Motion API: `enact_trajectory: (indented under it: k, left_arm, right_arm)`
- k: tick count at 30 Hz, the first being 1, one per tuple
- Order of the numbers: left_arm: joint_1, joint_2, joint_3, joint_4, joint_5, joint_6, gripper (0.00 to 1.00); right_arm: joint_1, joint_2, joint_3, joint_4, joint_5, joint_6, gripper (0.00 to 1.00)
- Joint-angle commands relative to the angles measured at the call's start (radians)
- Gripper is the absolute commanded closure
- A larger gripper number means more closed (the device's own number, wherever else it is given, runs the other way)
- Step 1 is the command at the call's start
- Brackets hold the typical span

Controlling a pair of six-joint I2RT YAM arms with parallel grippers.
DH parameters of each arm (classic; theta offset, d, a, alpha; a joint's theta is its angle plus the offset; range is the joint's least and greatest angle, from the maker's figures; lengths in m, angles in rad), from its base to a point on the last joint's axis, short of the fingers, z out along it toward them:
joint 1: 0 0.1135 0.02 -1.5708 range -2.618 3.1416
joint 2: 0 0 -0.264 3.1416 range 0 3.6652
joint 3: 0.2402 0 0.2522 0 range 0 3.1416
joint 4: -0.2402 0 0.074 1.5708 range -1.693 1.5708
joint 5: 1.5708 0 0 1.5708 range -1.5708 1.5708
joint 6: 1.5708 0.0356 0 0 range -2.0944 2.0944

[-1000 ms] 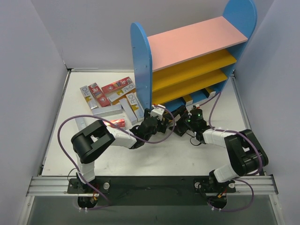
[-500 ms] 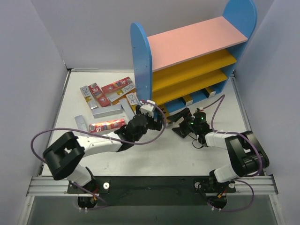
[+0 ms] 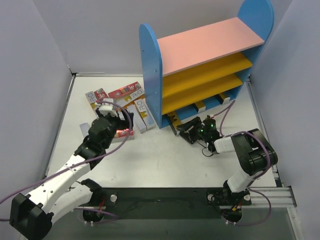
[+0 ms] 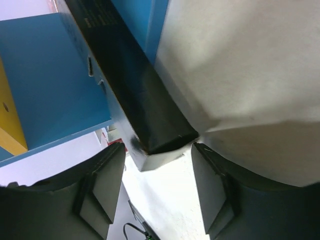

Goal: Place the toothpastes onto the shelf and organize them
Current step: Adjust the toothpaste on the shelf.

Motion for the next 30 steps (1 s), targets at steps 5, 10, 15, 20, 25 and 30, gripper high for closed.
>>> enact_trajectory:
  k: [5, 10, 15, 20, 25, 30]
  left_arm:
    - [0.092, -0.104, -0.050, -0.070, -0.052, 0.172, 0.10]
    - [0.105, -0.112, -0.090, -0.019, -0.066, 0.158, 0.10]
    - [0.105, -0.118, -0.098, 0.008, -0.066, 0.176, 0.10]
    - [0.103, -0.122, -0.101, 0.013, -0.068, 0.181, 0.11]
    - [0.102, -0.125, -0.106, 0.016, -0.066, 0.184, 0.10]
    - [0.099, -0.125, -0.106, 0.019, -0.065, 0.184, 0.10]
  right_arm:
    - [0.054, 0.051, 0.148, 0.031, 0.056, -0.021, 0.49]
    - [0.065, 0.072, 0.207, -0.014, 0.082, -0.046, 0.51]
    - [0.074, 0.109, 0.257, -0.035, 0.096, -0.055, 0.52]
    - [0.083, 0.150, 0.277, -0.043, 0.099, -0.055, 0.52]
    - [0.095, 0.161, 0.265, -0.038, 0.098, -0.055, 0.50]
    - [0.094, 0.143, 0.222, -0.020, 0.110, -0.057, 0.40]
